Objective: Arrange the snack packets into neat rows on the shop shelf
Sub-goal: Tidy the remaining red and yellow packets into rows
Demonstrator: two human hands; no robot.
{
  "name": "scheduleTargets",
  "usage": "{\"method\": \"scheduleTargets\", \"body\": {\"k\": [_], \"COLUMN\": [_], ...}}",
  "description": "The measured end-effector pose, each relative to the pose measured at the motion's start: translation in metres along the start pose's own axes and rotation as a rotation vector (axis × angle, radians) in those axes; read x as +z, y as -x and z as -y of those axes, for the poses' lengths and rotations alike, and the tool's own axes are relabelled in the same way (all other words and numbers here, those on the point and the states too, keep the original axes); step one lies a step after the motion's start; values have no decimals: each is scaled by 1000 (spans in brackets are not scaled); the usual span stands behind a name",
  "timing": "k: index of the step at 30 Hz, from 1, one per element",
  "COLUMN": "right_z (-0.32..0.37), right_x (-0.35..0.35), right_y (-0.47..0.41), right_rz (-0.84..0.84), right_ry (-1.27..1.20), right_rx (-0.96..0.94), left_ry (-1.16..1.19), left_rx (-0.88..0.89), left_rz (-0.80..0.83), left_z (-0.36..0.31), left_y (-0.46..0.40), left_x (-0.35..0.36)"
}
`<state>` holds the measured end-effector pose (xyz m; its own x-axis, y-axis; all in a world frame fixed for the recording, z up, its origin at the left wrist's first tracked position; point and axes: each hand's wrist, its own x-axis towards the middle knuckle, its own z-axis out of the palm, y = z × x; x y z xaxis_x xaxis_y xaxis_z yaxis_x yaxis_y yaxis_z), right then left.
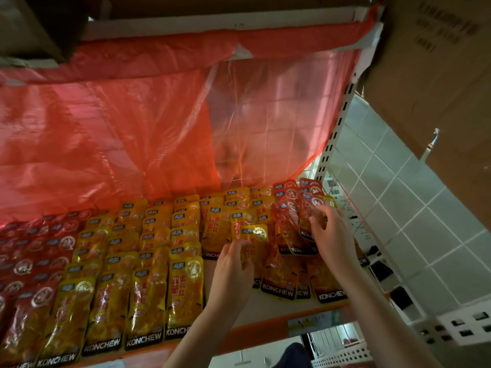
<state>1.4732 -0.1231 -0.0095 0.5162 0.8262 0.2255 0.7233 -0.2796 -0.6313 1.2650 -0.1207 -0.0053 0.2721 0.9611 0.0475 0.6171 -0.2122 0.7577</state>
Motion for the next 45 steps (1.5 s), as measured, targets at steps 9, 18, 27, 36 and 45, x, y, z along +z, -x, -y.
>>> {"method": "scheduleTargets", "body": {"k": [9, 18, 27, 36, 45], "right_z": [53, 101, 128, 134, 132], "right_x": [-2, 61, 88, 98, 114], "right_y": [26, 33, -25, -34, -45], "right_rz": [-199, 265, 461, 459, 526], "right_ry": [-98, 77, 422, 381, 172], "right_rx": [-420, -591, -507, -623, -560], "left_ry": [-115, -450, -564, -530, -565], "left_rx": [58, 10, -33, -14, 9], "left_rz": [-114, -147, -19, 40, 6], "left_z": [6, 27, 52, 60, 59], "left_y": [-1, -19, -32, -44, -45], "left_x": [-20, -69, -91, -100, -93]}}
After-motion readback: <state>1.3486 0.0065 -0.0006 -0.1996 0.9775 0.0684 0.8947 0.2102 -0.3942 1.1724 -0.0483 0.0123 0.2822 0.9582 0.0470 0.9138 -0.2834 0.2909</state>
